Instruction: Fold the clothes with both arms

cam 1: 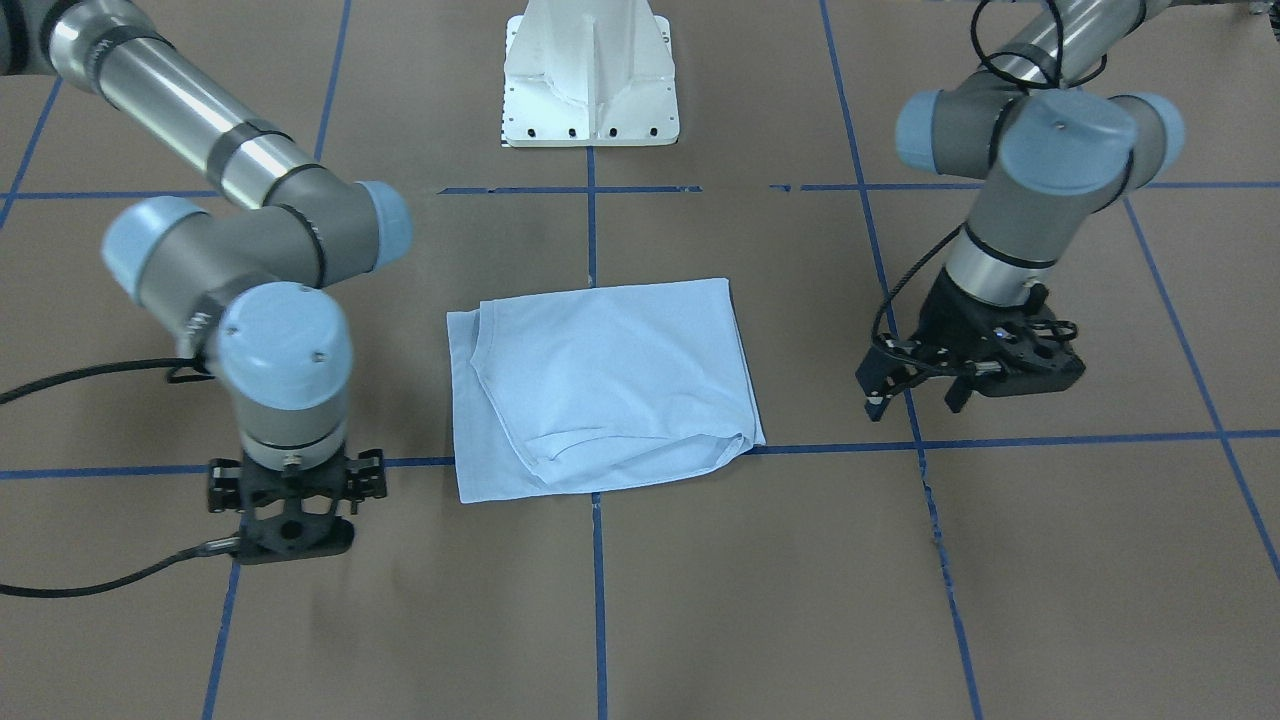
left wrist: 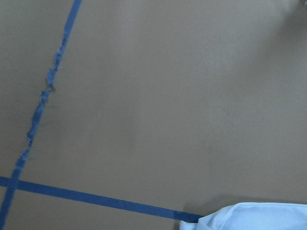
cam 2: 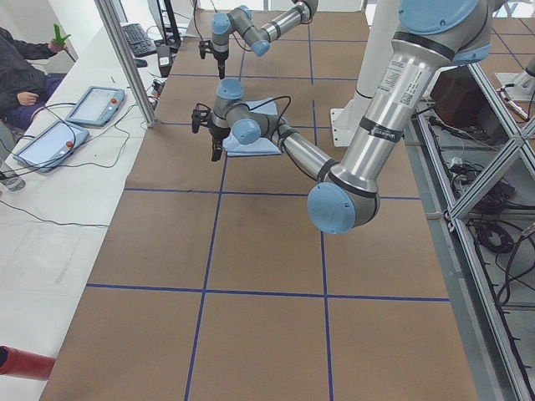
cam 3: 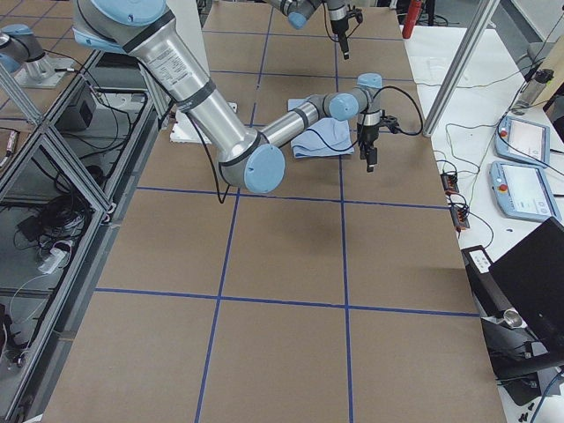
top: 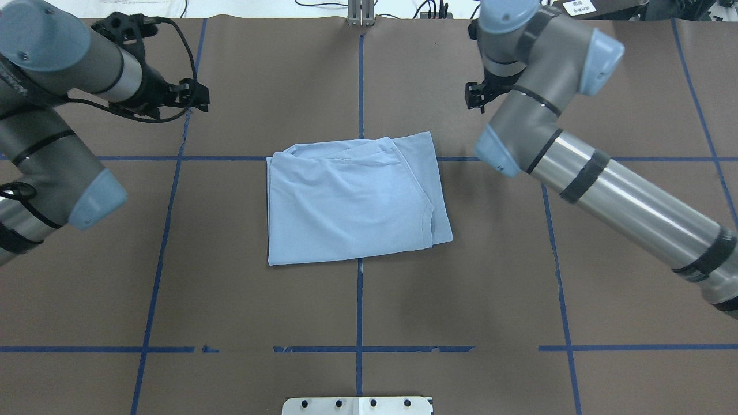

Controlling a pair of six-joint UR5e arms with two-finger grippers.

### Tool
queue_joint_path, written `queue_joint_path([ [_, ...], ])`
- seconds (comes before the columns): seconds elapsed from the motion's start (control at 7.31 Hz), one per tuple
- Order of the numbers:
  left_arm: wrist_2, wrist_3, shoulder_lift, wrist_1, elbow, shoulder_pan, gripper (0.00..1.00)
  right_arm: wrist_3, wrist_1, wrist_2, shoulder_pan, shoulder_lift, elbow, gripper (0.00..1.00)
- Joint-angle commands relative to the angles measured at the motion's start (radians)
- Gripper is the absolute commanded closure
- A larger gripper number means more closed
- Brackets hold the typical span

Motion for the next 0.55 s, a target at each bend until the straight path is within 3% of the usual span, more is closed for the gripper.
queue_joint_path([
  [0.0,-0.083,0.351,0.102,0.011,0.005,-0.203,0.0,-0.243,-0.003,0.221,0.229,-0.177,0.146,0.0],
  [0.27,-0.147,0.724,0.144,0.109,0.034,-0.377,0.0,-0.473,-0.003,0.426,0.425,-0.334,0.189,0.0],
  [0.41,-0.225,0.876,0.205,0.108,0.051,-0.46,0.0,-0.582,-0.002,0.531,0.523,-0.42,0.203,0.0],
])
